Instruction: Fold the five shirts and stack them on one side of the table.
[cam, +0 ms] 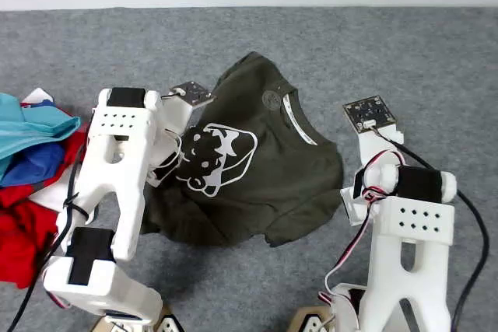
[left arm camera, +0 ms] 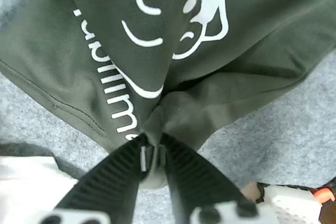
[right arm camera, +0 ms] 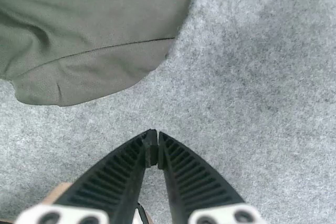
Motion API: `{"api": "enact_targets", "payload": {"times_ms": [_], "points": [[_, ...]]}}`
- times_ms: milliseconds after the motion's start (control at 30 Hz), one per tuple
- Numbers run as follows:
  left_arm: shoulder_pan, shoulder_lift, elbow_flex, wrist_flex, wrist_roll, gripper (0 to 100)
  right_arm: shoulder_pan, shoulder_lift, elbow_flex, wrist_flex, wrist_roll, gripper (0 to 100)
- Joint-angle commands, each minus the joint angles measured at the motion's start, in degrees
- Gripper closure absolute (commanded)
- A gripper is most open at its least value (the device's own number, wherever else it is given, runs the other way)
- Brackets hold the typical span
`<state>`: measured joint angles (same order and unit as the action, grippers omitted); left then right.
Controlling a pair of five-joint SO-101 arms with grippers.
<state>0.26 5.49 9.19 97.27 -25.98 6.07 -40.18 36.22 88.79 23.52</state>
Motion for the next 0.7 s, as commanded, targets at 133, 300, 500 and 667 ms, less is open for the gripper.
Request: {"api": "enact_targets", "payload": {"times_ms": [133, 300, 500, 667], "points": [[-0.35, -7.56, -6.2, 3.08, -0.44, 100, -0.31, 0.22, -2.73, 0.22, 0.35, 98.8], [-0.35, -18.81, -7.25, 3.16, -0.35, 100, -0.31, 1.98, -2.81, -0.22, 0.35, 98.8], [-2.46, -27.96, -5.05, 2.99, -0.44, 100, -1.36, 14.55, -5.98, 0.31, 0.35, 98.8], [-7.21, -28.57, -0.31, 0.97, -0.35, 100, -5.93, 24.92, -12.57, 1.54, 0.79, 98.4]]}}
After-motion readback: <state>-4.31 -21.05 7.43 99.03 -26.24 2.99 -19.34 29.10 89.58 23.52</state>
